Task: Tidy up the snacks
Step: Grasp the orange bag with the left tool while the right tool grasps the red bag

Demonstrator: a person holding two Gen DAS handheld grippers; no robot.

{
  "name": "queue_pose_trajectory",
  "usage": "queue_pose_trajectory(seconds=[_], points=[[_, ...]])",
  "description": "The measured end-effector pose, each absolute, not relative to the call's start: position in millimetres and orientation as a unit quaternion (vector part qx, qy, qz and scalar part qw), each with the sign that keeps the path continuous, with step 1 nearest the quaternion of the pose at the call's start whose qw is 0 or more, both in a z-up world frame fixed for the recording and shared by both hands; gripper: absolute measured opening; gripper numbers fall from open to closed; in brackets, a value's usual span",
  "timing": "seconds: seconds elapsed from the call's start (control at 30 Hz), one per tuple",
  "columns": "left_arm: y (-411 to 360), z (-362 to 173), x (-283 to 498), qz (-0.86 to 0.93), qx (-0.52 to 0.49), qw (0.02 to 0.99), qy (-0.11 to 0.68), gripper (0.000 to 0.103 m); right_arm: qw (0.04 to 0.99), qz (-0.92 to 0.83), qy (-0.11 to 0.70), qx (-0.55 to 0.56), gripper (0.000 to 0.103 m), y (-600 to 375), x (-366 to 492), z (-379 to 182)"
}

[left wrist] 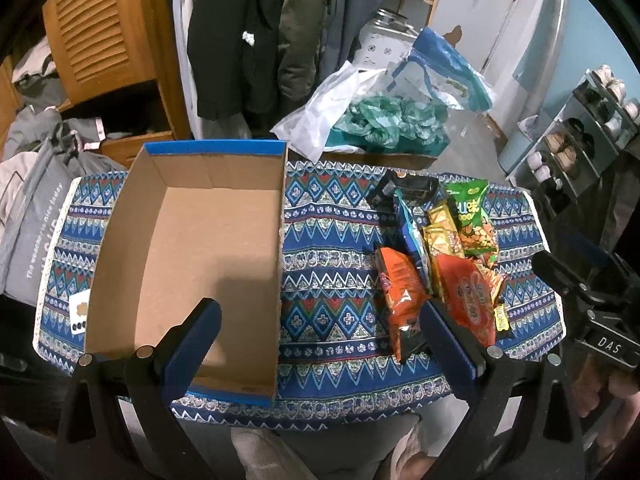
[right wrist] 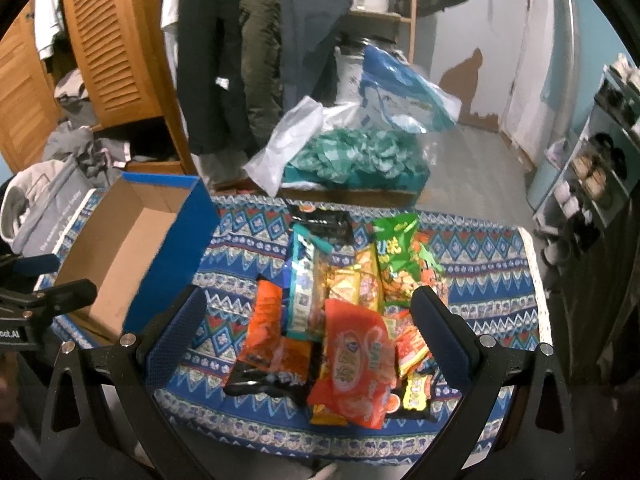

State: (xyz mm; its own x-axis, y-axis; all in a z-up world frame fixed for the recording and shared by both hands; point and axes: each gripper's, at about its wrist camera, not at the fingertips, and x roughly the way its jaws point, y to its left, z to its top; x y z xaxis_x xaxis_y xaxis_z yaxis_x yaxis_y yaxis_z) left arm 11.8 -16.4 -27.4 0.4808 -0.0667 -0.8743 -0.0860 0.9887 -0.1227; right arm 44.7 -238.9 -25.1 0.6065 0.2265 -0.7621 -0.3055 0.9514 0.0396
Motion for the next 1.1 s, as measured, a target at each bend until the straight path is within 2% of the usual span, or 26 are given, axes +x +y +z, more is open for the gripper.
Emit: queue_pose_trajectory(seconds=[0.47,1.1], points=[[-45,-59,42,-0.016,-0.087,0.818,0.568,0.100,0.879,0.117,0.462,-0.028,0.100,-274,69,-47],[-74,-130,79,0.000,-0.084,0.781,0.619,0.100,0.790,0.114,0.602,0.004,0.100,-292,103,-168]])
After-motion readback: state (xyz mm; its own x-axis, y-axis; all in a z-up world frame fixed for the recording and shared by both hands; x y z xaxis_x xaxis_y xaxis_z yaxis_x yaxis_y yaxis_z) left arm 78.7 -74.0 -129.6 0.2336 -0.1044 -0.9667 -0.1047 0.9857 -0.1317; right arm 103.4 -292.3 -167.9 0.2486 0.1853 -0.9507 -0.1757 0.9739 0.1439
